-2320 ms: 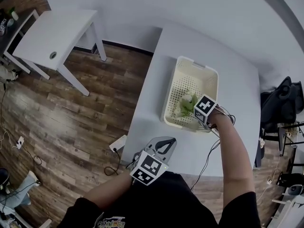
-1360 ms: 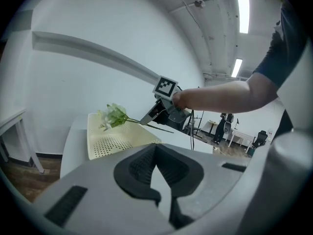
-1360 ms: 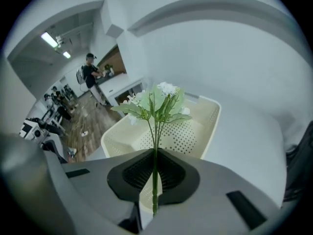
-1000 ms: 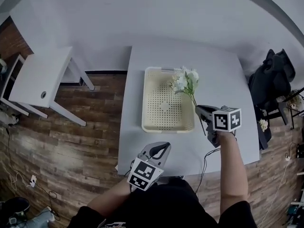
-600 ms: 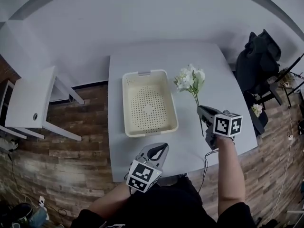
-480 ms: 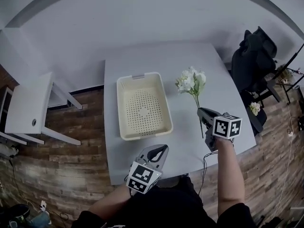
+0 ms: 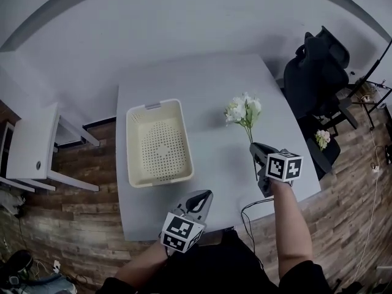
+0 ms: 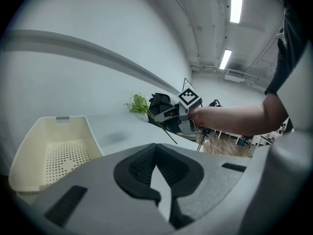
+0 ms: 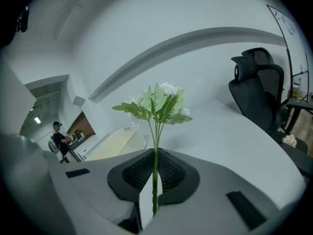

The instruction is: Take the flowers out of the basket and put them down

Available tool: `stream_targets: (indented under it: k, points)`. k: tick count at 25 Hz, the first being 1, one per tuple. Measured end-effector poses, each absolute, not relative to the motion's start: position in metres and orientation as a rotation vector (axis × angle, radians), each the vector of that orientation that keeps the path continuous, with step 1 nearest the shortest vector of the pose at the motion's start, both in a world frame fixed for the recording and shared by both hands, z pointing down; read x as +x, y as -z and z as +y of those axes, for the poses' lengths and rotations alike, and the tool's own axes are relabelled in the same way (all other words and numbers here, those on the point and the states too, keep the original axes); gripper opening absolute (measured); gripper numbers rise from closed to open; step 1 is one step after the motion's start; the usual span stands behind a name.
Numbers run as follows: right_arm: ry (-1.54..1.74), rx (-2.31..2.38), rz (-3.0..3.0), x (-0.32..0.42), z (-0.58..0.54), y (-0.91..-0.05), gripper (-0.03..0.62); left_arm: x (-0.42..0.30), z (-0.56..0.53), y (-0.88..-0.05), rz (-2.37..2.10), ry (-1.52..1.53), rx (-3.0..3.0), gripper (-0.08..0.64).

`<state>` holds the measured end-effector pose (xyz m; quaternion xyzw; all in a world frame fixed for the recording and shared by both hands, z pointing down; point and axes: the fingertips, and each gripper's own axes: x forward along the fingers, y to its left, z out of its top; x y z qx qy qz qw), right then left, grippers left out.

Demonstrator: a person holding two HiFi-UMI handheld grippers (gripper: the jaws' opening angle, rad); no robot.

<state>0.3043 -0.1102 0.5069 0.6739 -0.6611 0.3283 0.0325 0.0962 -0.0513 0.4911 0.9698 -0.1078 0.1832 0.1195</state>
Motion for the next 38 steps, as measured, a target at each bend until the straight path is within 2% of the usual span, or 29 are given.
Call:
stream_targets:
  k: [20,38]
  points:
    - [-1.232,2.024,-1.976,0.396,-0.119,-0.609,0.035,0.172,-0.031,-0.536,-0.504,-0.654,2.703,0.006]
    - [-1.355,1.983,-1.934,0.423,-0.155,-0.668,0.035,0.193,-0.039,-0.553,-0.657,-0.738,2.596,0.006]
